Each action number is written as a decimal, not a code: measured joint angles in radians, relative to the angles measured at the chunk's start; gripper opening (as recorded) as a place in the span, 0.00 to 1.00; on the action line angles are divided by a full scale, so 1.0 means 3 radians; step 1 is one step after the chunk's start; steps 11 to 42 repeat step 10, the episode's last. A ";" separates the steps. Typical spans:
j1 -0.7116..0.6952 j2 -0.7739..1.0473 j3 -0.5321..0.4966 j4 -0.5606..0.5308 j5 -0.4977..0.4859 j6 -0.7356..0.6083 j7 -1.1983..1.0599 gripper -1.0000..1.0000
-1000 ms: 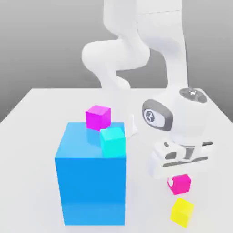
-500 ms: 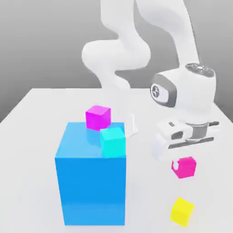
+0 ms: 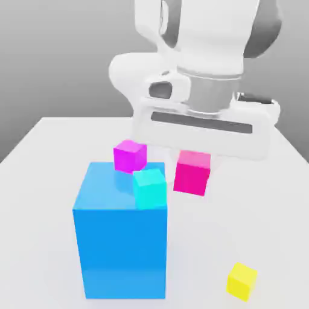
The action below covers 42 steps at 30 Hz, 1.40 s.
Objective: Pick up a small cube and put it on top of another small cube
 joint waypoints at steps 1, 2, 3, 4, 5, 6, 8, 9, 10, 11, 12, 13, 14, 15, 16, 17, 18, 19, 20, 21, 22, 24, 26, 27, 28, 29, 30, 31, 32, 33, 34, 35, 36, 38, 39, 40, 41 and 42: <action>-0.0054 -0.0085 -0.0061 0.0036 0.0061 -0.0122 0.0063 0.00; -0.0095 -0.0124 -0.0098 0.0018 0.0100 -0.0146 0.0125 0.00; -0.0117 -0.0116 -0.0113 -0.0036 0.0119 -0.0086 0.0157 0.00; -0.0129 -0.0085 -0.0117 -0.0108 0.0128 0.0016 0.0175 0.00; -0.0135 -0.0042 -0.0115 -0.0189 0.0131 0.0139 0.0184 0.00; -0.0140 0.0003 -0.0110 -0.0269 0.0133 0.0265 0.0190 1.00; -0.0140 0.0003 -0.0110 -0.0269 0.0133 0.0265 0.0190 1.00; -0.0140 0.0003 -0.0110 -0.0269 0.0133 0.0265 0.0190 1.00; -0.0140 0.0003 -0.0110 -0.0269 0.0133 0.0265 0.0190 1.00; -0.0140 0.0003 -0.0110 -0.0269 0.0133 0.0265 0.0190 1.00; -0.0140 0.0003 -0.0110 -0.0269 0.0133 0.0265 0.0190 1.00; -0.0140 0.0003 -0.0110 -0.0269 0.0133 0.0265 0.0190 1.00; -0.0140 0.0003 -0.0110 -0.0269 0.0133 0.0265 0.0190 1.00; -0.0140 0.0003 -0.0110 -0.0269 0.0133 0.0265 0.0190 1.00; -0.0140 0.0003 -0.0110 -0.0269 0.0133 0.0265 0.0190 1.00; -0.0140 0.0003 -0.0110 -0.0269 0.0133 0.0265 0.0190 1.00; -0.0140 0.0003 -0.0110 -0.0269 0.0133 0.0265 0.0190 1.00; -0.0140 0.0003 -0.0110 -0.0269 0.0133 0.0265 0.0190 1.00; -0.0140 0.0003 -0.0110 -0.0269 0.0133 0.0265 0.0190 1.00; -0.0140 0.0003 -0.0110 -0.0269 0.0133 0.0265 0.0190 1.00; -0.0140 0.0003 -0.0110 -0.0269 0.0133 0.0265 0.0190 1.00; -0.0140 0.0003 -0.0110 -0.0269 0.0133 0.0265 0.0190 1.00; -0.0140 0.0003 -0.0110 -0.0269 0.0133 0.0265 0.0190 1.00; -0.0140 0.0003 -0.0110 -0.0269 0.0133 0.0265 0.0190 1.00; -0.0140 0.0003 -0.0110 -0.0269 0.0133 0.0265 0.0190 1.00; -0.0140 0.0003 -0.0110 -0.0269 0.0133 0.0265 0.0190 1.00; -0.0140 0.0003 -0.0110 -0.0269 0.0133 0.0265 0.0190 1.00; -0.0140 0.0003 -0.0110 -0.0269 0.0133 0.0265 0.0190 1.00; -0.0140 0.0003 -0.0110 -0.0269 0.0133 0.0265 0.0190 1.00; -0.0140 0.0003 -0.0110 -0.0269 0.0133 0.0265 0.0190 1.00; -0.0140 0.0003 -0.0110 -0.0269 0.0133 0.0265 0.0190 1.00; -0.0140 0.0003 -0.0110 -0.0269 0.0133 0.0265 0.0190 1.00; -0.0140 0.0003 -0.0110 -0.0269 0.0133 0.0265 0.0190 1.00; -0.0140 0.0003 -0.0110 -0.0269 0.0133 0.0265 0.0190 1.00; -0.0140 0.0003 -0.0110 -0.0269 0.0133 0.0265 0.0190 1.00; -0.0140 0.0003 -0.0110 -0.0269 0.0133 0.0265 0.0190 1.00; -0.0140 0.0003 -0.0110 -0.0269 0.0133 0.0265 0.0190 1.00; -0.0140 0.0003 -0.0110 -0.0269 0.0133 0.0265 0.0190 1.00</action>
